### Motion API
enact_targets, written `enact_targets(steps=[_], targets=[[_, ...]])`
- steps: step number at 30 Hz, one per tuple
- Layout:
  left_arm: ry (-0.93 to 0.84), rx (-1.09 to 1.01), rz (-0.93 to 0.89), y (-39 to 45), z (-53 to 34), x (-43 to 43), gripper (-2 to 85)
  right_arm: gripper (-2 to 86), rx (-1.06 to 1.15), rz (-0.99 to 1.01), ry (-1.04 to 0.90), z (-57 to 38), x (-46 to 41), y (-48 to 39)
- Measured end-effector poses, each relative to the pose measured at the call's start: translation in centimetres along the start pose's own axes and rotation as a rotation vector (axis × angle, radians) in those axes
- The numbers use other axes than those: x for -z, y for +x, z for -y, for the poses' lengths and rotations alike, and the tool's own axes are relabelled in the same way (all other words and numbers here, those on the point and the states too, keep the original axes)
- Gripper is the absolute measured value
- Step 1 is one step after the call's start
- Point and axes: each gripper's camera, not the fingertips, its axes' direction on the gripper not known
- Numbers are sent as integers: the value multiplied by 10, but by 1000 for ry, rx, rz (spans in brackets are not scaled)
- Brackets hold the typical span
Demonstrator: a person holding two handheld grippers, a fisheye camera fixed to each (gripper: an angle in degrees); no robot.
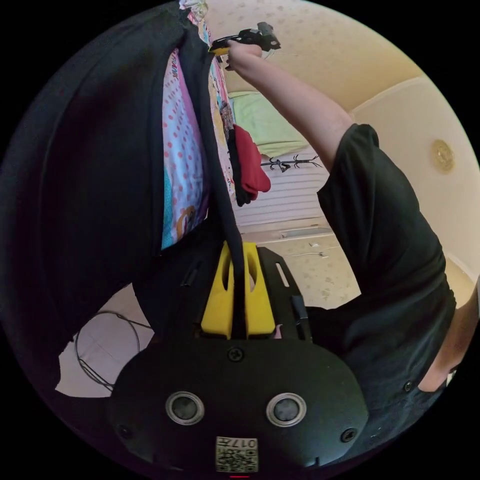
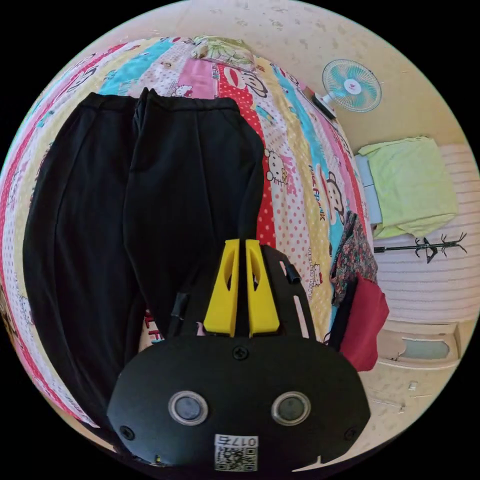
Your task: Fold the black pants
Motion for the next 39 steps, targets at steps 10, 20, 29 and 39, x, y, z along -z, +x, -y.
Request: enact_targets(steps=[10,20,29,39], targets=[[249,101,70,12,-82,119,-1,25,84,641,125,28,80,-80],[278,124,123,7,-101,131,32,28,188,1240,79,8,21,-95],[447,26,354,46,-92,172,54,76,290,1339,-3,-149,-58,41],[329,3,493,18,-50,113,28,56,68,1499,101,-313,-133,41]])
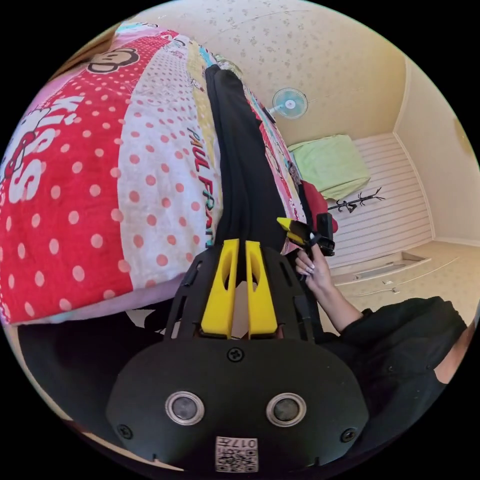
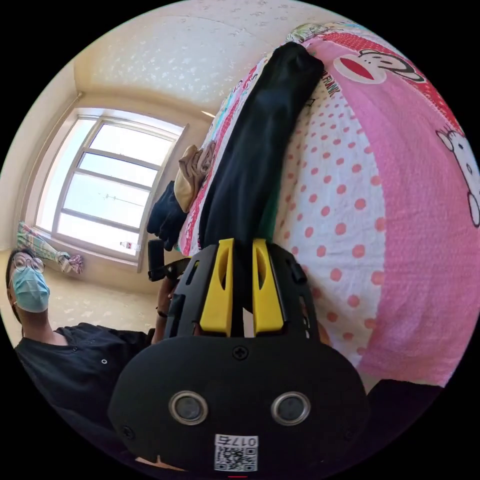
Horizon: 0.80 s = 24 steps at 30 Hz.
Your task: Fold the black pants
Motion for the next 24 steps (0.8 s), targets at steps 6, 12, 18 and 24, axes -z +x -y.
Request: enact_targets(steps=[6,12,18,24], targets=[[-114,51,-12,8,-7,-1,-2,35,-80,94,-206,9,18,12],[-387,0,-51,44,-33,-29,-9,36,52,-238,-527,-9,43,-25],[-51,-10,-253,40,-20,11,-4,64,-101,-274,-465,-16,72,3],[-24,-141,8,71,47,-7,94,37,-61,-17,-301,27,91,-5]])
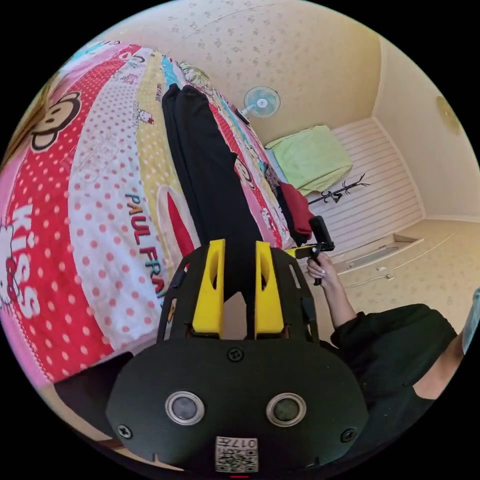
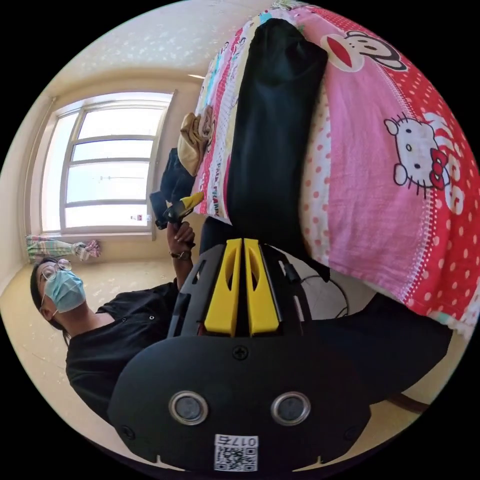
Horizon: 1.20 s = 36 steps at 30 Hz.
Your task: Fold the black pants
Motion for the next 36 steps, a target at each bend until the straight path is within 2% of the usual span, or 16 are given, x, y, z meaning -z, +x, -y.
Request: enact_targets(steps=[4,7,13,15,20,22,24,27,29,31,32,33,36], targets=[[-113,-73,75,-4,9,-58,101,40,60,-27,36,53,3,-28],[-22,-69,51,-4,-6,-58,96,45,91,-78,32,107,-1,-49],[-133,-157,120,4,1,-67,68,75,180,-391,95,242,-23,-85],[-140,-164,128,5,1,-68,65,99,168,-479,106,303,-39,-89],[-125,-139,106,1,-1,-66,56,112,85,-703,138,386,-71,-76],[-124,-104,109,-5,-1,-67,36,87,-11,-722,131,399,-79,-57],[-131,-77,74,-11,1,-67,16,51,-67,-698,208,392,-78,-46],[-73,-88,35,-8,-3,-55,-3,34,78,-586,447,352,-65,-79],[-98,-81,74,-5,-3,-59,-7,34,123,-673,377,351,-75,-87],[-101,-67,65,-7,-3,-59,-8,44,47,-692,173,366,-88,-69],[-78,-67,44,-7,-4,-55,-8,58,35,-626,89,368,-91,-62],[-68,-72,37,-6,-5,-52,-8,77,93,-521,97,359,-85,-66],[-27,-47,96,-8,-9,-37,-8,77,199,-391,106,322,-66,-89]])
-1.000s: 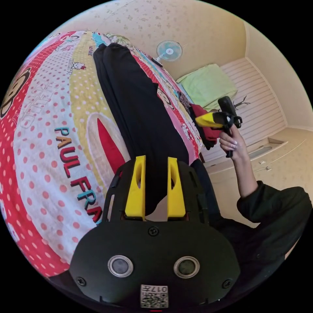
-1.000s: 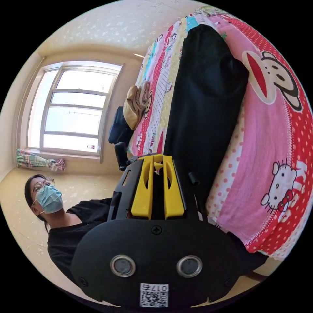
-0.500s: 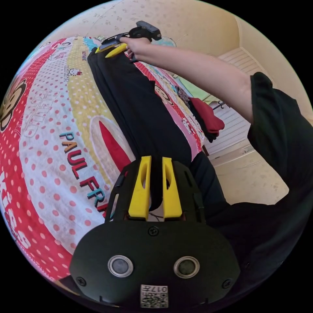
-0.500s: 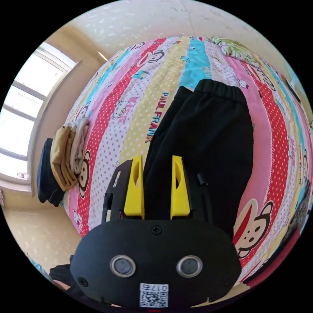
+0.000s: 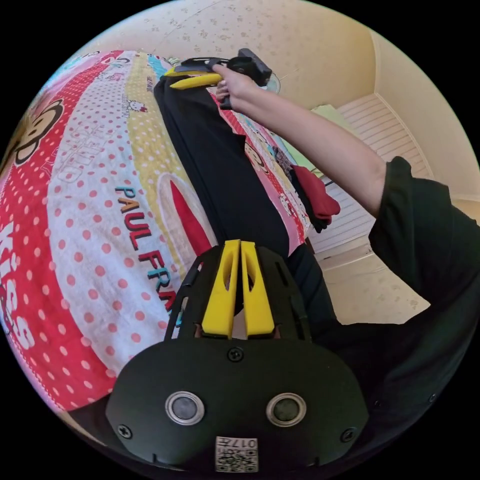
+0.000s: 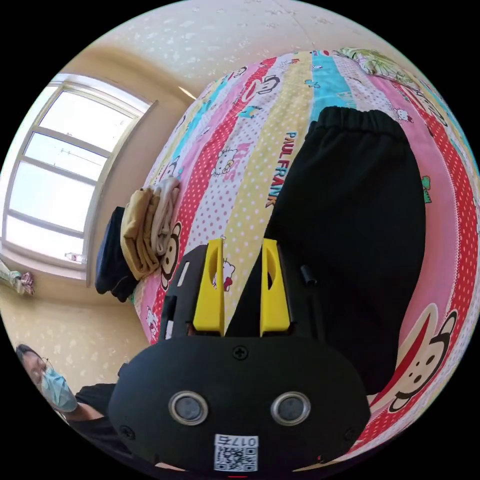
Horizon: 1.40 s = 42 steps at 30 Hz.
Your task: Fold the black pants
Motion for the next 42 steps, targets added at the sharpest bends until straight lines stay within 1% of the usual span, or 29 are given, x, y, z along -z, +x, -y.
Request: enact_targets(steps=[1,2,3,5,6,7,9,10,12,14,15,18,20,23,26,29,33,38,40,42], targets=[[42,13,11,-3,-3,10,-7,73,27,21,-10,-8,6,-4],[94,19,-16,-8,-5,18,-5,74,72,41,-28,-27,18,-9],[122,23,-41,-11,-6,22,-3,79,81,16,-45,-49,31,-9],[181,50,-189,-28,-6,25,23,99,57,-50,-54,-88,51,1],[178,59,-215,-31,-5,23,38,118,36,-61,-60,-117,64,13],[166,74,-227,-36,-2,18,62,122,29,-45,-68,-133,70,21],[144,89,-181,-37,2,10,89,127,12,97,-92,-201,86,56],[125,84,-154,-35,6,4,105,125,11,130,-81,-220,89,62],[97,55,-141,-30,12,-5,110,121,-12,170,-7,-300,95,76],[66,38,-137,-24,16,-14,118,128,-35,180,31,-354,92,78],[71,34,-140,-23,15,-14,121,130,-23,230,112,-387,94,75],[74,37,-118,-14,7,-14,124,128,-56,322,266,-454,97,68],[79,55,-72,-4,-3,-10,117,129,-73,342,295,-480,93,61],[109,97,-27,2,-14,-6,113,131,-49,366,287,-500,85,50],[120,138,-59,0,-14,-8,115,128,-44,390,300,-504,86,48],[83,152,-56,1,-4,-14,110,118,-31,461,310,-497,84,46],[42,179,-24,5,4,-20,102,94,-21,471,263,-489,74,35],[115,218,13,18,-17,-21,69,69,-41,524,309,-512,70,20],[130,231,-17,20,-28,-21,54,51,-68,516,306,-522,70,12],[77,269,-104,17,-35,-21,47,34,-95,534,226,-530,69,-1]])
